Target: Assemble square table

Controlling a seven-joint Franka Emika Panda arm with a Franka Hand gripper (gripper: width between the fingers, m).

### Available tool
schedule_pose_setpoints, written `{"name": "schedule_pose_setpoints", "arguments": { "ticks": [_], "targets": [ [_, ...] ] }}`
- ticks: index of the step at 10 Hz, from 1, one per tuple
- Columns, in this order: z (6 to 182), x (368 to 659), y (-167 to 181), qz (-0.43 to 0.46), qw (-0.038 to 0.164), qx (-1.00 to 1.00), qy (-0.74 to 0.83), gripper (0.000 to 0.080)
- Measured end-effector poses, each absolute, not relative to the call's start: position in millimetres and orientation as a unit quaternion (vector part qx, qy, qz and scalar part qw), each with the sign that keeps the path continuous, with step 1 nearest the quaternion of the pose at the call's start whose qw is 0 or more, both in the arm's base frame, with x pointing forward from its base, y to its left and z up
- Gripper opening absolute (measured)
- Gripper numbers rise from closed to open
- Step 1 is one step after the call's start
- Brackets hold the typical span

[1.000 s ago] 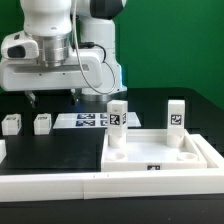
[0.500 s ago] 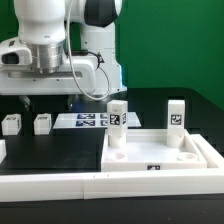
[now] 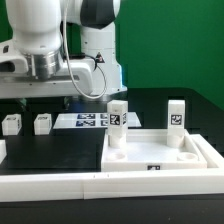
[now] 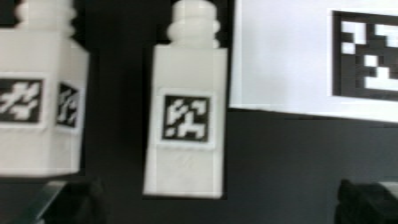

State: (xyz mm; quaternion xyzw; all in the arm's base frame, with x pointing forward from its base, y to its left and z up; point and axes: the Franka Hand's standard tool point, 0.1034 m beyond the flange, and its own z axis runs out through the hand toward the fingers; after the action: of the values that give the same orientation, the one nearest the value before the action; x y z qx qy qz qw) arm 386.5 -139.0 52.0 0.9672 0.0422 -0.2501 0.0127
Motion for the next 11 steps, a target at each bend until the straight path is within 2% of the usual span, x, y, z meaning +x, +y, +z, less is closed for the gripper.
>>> {"name": "schedule_pose_setpoints", "arguments": {
  "ticks": [1, 2, 4, 11],
  "targets": [
    [51.0, 391, -143, -0.265, 0.017, 0.963, 0.044, 0.0649],
    [51.6, 384, -143, -0.303, 0.012, 0.952, 0.038, 0.0649],
    [46.6, 381, -141, -0.382, 0.022, 0.924, 0.021, 0.0649],
    [25.7, 368, -143, -0.392, 0.028, 0.919, 0.025, 0.0649]
  ]
}}
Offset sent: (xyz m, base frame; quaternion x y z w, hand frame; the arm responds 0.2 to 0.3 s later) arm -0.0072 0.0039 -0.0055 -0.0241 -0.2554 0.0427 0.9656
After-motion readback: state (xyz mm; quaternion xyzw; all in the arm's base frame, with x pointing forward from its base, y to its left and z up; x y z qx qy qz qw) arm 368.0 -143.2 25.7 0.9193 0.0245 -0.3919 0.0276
